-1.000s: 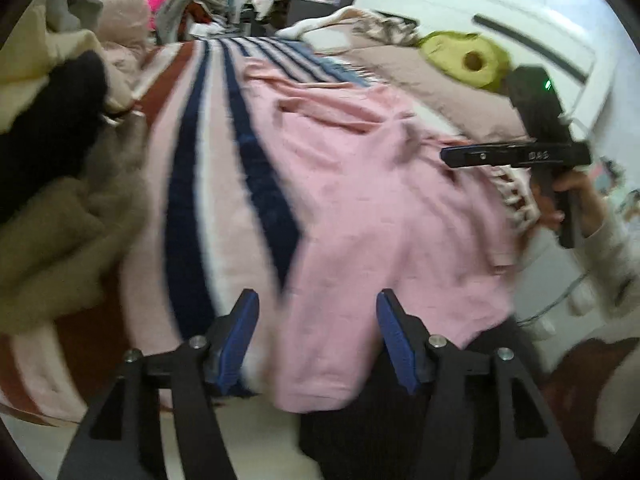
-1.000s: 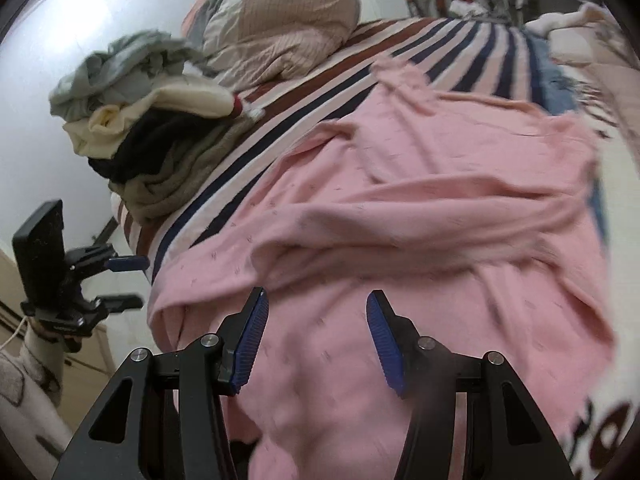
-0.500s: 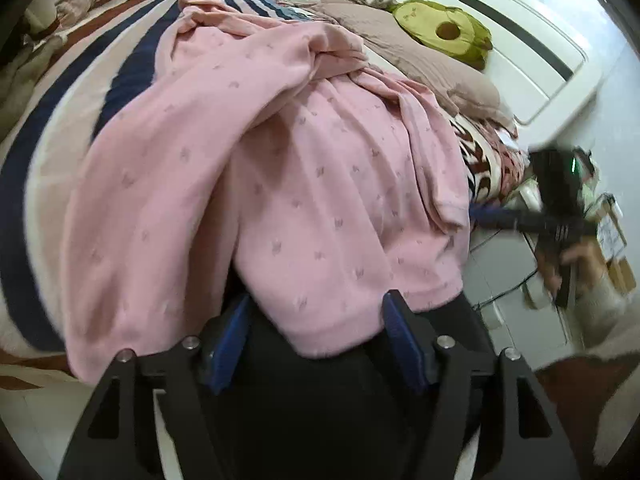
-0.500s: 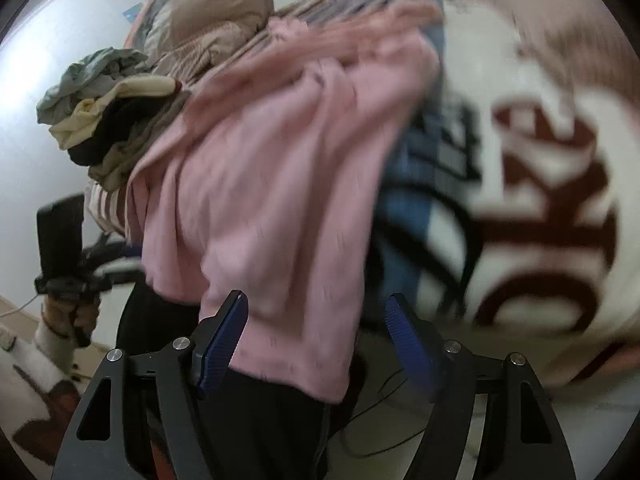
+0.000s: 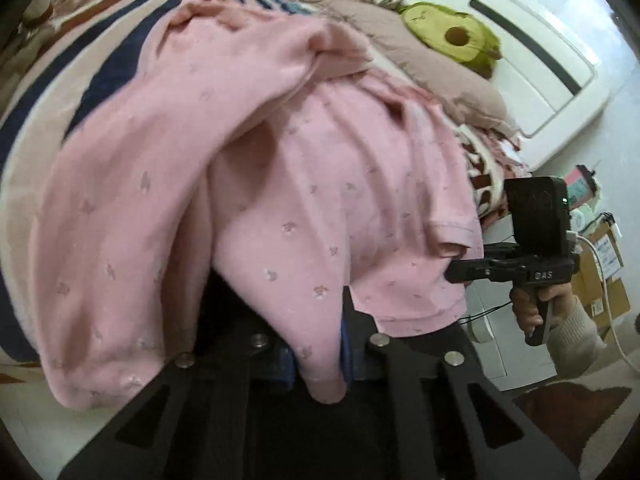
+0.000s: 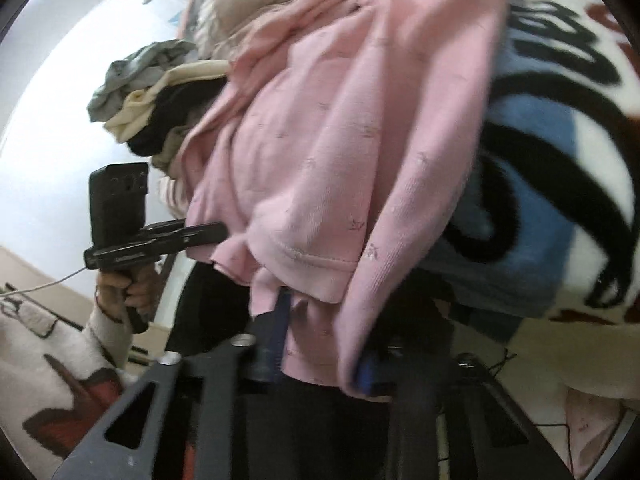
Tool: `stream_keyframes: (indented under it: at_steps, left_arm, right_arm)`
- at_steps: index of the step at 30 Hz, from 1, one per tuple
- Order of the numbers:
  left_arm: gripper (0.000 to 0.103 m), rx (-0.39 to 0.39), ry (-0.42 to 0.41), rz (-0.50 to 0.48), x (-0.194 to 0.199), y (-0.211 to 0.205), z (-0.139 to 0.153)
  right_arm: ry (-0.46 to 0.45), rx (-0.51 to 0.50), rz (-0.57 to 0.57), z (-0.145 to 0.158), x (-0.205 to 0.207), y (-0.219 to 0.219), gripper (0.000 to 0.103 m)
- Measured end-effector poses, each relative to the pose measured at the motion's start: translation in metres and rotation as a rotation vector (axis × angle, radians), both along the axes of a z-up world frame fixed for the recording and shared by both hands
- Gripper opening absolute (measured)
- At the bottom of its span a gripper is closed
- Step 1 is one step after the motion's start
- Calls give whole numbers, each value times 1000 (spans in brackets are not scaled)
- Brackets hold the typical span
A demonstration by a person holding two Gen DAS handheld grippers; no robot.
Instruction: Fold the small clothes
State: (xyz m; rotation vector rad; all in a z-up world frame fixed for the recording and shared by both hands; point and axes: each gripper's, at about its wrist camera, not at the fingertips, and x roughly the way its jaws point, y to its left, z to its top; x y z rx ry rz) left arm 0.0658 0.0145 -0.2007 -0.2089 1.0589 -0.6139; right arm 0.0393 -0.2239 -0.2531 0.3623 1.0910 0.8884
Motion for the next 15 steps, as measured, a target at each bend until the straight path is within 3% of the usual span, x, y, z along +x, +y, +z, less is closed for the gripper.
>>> stream_keyframes:
  at_steps: [4, 9, 15]
  left_arm:
    - [11, -30, -66, 10, -8, 11, 28]
    - [10, -87, -172, 61, -7, 35, 75]
    - [10, -34, -332, 149, 24, 52, 127]
  right_arm:
    - [-22, 95, 17, 19, -4, 2, 5]
    - [-143, 198, 21, 67, -2, 6, 4]
    - [-327, 217, -54, 133, 28, -1, 4]
